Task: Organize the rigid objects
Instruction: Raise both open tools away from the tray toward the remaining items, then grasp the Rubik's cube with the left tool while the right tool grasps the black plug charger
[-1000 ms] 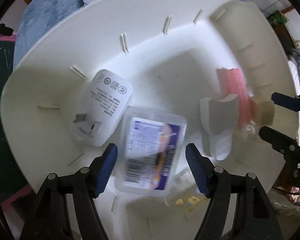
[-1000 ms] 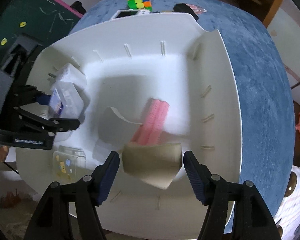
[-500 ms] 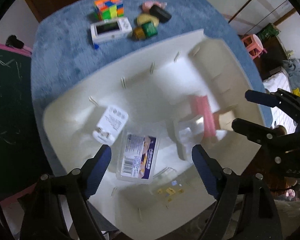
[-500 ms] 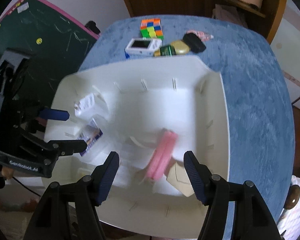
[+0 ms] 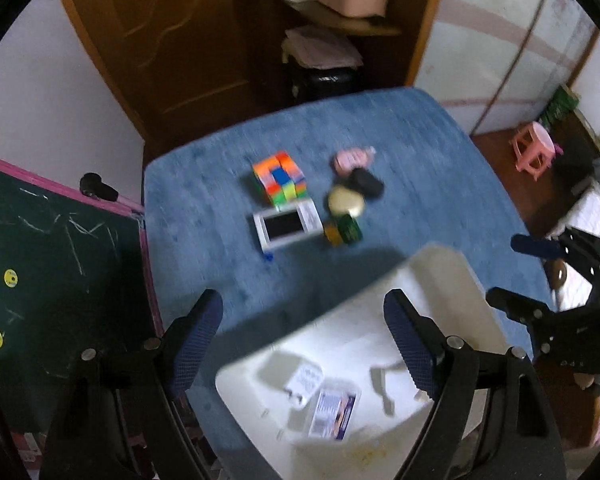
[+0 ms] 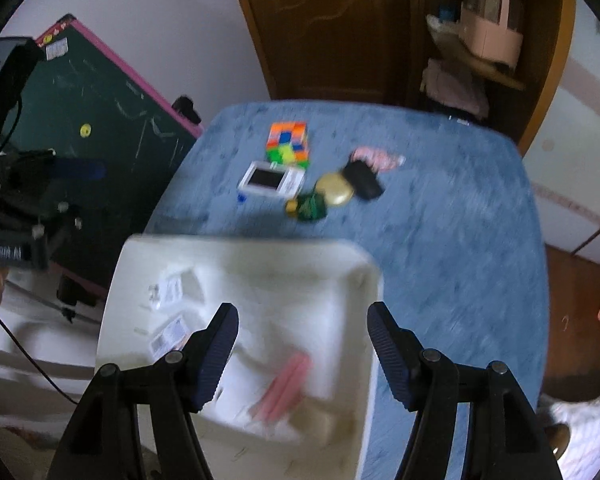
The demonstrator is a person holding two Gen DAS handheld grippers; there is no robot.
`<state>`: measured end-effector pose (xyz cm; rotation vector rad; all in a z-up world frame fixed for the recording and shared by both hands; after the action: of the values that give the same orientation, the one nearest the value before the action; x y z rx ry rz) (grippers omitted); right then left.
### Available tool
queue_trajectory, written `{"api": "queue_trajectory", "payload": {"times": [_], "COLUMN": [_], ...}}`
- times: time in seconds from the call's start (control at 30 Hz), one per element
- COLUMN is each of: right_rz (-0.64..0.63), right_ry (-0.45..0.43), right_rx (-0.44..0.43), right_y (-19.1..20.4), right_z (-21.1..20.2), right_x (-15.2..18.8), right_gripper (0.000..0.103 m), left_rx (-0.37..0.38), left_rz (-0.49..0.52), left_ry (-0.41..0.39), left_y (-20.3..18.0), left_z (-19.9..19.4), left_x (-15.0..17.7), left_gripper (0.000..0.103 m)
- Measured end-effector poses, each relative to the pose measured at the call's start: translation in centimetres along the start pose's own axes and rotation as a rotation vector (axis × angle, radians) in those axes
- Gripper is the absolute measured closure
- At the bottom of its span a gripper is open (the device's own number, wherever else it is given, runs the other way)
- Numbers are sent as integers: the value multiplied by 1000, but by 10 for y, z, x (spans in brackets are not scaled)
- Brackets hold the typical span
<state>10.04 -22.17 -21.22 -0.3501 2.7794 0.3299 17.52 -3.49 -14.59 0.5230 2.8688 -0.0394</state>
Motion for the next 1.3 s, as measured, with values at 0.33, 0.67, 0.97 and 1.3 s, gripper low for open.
{"api": "queue_trajectory", "payload": {"times": [0.33, 0.67, 0.97, 1.3], "right_rz": [-52, -38, -69, -49], "right_ry": [-75, 0, 73, 107], "right_rx": [30, -67, -105, -153], "right_y": [-47, -84, -89, -89], "right_z": [-15, 60, 130, 174], "right_x": [-79, -130, -135, -140], "right_gripper": [35, 35, 35, 35], "left_rx": [-6, -69, -128, -138], "left_rz": [-111, -248, -365, -421], "left_ry": [33, 94, 177, 226], "left_y": [16, 29, 45, 43], "left_z": [10, 88, 160, 205], "left_x": [-71, -126, -143, -148], "left_gripper": [18, 18, 18, 18]}}
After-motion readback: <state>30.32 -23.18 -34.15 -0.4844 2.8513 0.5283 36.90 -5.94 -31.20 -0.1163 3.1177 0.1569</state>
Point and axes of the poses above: each gripper's, at about its wrist camera, not at the fingertips, and z roughly the way its jaws point, y to its left, x to its underside, the point moved 3 cm from there along z, roughly the way its jaws point, and after that the axes turned 8 degrees about y, right-handed, at the moved point
